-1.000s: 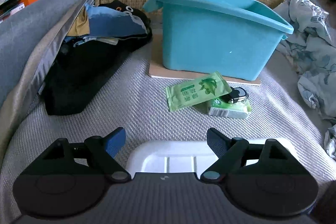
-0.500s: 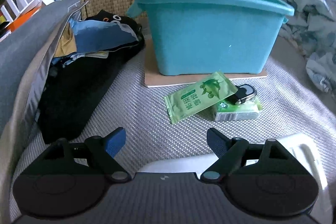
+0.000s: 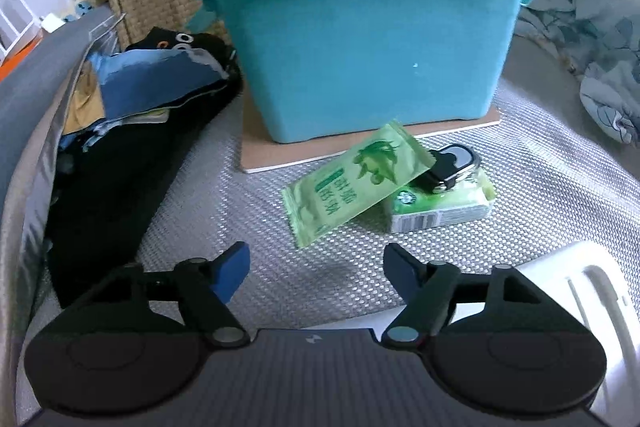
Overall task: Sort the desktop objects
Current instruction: 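Move the left tool down toward the black key fob on the packet, then close the left tool on the black key fob and lift it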
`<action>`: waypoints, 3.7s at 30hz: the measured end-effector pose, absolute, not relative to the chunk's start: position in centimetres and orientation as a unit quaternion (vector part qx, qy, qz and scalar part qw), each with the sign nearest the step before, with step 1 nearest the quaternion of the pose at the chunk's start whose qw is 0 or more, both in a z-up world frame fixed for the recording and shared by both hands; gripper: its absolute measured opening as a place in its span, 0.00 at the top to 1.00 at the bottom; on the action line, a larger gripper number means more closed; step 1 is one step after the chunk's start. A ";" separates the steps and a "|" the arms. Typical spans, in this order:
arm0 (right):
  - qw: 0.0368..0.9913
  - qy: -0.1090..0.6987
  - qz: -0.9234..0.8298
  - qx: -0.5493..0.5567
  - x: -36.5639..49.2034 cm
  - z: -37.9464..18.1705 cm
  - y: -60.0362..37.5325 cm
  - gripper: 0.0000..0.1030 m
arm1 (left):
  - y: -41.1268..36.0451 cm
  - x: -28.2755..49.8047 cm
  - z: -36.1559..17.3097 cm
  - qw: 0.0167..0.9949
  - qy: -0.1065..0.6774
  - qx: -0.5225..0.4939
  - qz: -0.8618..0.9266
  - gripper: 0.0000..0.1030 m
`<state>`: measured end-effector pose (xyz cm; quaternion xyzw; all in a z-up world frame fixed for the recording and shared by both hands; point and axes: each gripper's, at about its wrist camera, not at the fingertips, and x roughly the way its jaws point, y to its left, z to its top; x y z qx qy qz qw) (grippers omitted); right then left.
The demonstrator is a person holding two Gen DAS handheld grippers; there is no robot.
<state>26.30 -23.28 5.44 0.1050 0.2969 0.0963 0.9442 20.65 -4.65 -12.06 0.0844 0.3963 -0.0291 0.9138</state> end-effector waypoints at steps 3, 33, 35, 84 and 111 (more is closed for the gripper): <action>0.946 0.290 0.086 0.116 26.1 6.0 -24.2 0.31 | -5.2 20.7 -12.0 0.916 0.394 0.072 -0.034 0.28; 0.958 0.250 0.080 0.112 25.1 8.1 -25.2 0.31 | -9.4 21.4 -11.6 0.931 0.355 -0.011 -0.081 0.40; 0.957 0.253 0.081 0.116 25.2 7.9 -25.3 0.31 | -9.7 21.4 -11.8 0.930 0.357 -0.009 -0.092 0.40; 0.949 0.269 0.077 0.147 25.8 7.1 -26.1 0.31 | -12.8 23.6 -14.0 0.952 0.305 0.015 -0.010 0.40; 0.947 0.276 0.070 0.146 25.8 6.6 -26.4 0.31 | -11.5 21.7 -10.8 0.964 0.264 -0.012 -0.022 0.40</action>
